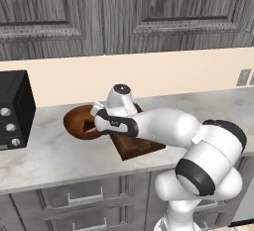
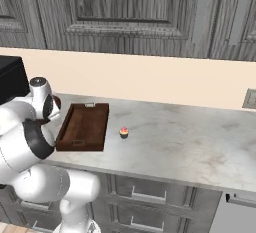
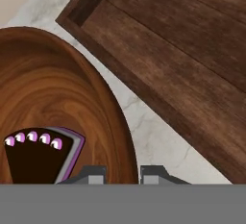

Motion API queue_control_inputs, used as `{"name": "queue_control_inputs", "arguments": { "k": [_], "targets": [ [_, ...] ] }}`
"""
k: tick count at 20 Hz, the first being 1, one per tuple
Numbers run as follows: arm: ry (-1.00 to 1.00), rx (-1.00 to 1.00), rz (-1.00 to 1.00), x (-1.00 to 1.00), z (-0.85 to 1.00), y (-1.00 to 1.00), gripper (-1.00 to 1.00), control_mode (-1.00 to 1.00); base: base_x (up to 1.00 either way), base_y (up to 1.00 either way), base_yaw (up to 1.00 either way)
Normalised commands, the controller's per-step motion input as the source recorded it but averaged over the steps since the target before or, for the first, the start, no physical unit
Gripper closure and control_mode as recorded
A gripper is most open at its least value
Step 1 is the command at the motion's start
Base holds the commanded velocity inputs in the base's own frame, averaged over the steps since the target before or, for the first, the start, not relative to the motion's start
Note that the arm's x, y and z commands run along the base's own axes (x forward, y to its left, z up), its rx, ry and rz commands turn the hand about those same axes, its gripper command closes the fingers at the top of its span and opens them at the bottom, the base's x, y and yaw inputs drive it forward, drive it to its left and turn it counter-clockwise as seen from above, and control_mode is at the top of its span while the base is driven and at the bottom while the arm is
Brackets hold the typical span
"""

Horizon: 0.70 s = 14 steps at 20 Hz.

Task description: Place the bowl with cake and the cupcake onto the tray.

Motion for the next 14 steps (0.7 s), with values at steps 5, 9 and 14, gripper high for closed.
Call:
{"name": "queue_control_inputs", "arguments": {
  "k": [5, 9, 14],
  "targets": [
    [0.0, 0.0, -0.12, 0.0, 0.3, -0.19, 1.0, -1.0, 0.0, 0.0, 0.0],
    [0.0, 0.0, -0.11, 0.0, 0.15, -0.25, 1.0, -1.0, 0.0, 0.0, 0.0],
    [0.0, 0.0, -0.14, 0.0, 0.24, -0.38, 1.0, -1.0, 0.0, 0.0, 0.0]
  ]
}}
